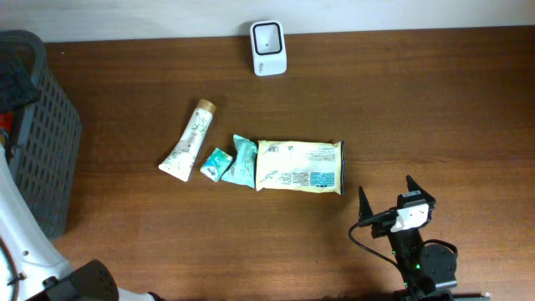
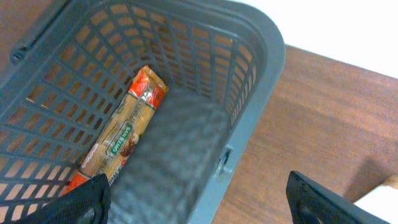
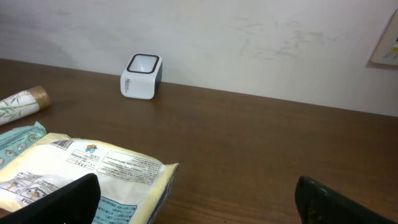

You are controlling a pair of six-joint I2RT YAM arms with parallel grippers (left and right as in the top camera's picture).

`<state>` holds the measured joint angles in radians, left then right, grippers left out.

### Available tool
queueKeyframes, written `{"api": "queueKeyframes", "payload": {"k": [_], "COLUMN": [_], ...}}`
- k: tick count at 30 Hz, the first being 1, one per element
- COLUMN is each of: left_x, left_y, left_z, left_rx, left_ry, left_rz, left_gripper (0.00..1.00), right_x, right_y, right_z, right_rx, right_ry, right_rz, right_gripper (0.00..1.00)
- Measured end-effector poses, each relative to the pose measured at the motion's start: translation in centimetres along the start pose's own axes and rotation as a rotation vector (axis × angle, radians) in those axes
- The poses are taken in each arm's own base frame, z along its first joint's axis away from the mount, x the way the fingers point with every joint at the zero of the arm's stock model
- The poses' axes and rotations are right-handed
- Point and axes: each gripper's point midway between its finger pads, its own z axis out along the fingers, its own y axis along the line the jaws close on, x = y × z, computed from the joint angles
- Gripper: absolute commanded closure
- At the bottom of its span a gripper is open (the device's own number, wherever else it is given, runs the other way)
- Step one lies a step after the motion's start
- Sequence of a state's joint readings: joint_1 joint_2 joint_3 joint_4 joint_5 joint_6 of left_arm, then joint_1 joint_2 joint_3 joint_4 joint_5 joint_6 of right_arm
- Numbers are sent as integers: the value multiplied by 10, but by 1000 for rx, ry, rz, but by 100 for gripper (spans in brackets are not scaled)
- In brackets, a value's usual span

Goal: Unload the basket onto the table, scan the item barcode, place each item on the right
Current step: 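Reach the left gripper into the basket and grasp the spaghetti package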

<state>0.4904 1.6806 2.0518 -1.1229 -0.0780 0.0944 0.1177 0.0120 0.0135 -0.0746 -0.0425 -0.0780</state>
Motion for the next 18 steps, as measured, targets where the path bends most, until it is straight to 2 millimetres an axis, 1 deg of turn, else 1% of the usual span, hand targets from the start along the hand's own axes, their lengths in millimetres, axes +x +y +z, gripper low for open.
{"api": "queueKeyframes", "payload": {"k": [3, 10, 13, 14, 16, 18], "left_x": [10, 12, 18, 21, 24, 25], "left_y": [-1, -1, -3, -5, -8, -8], "left_z": [0, 0, 9, 17, 24, 25], "left_rx": [5, 6, 11, 23, 33, 35], "left_ry": [40, 50, 84, 101, 118, 123], "left_rz": [21, 23, 25, 26, 27, 27], "left_gripper": [12, 13, 14, 14, 14, 13], "right_x": [0, 0, 0, 0, 0, 0], "right_y": [0, 0, 0, 0, 0, 0], "right_z": [0, 0, 0, 0, 0, 0], "right_rx": [0, 0, 0, 0, 0, 0], "right_ry": [0, 0, 0, 0, 0, 0], "right_rz": [0, 0, 0, 0, 0, 0], "right_gripper": [1, 1, 1, 1, 1, 1]}}
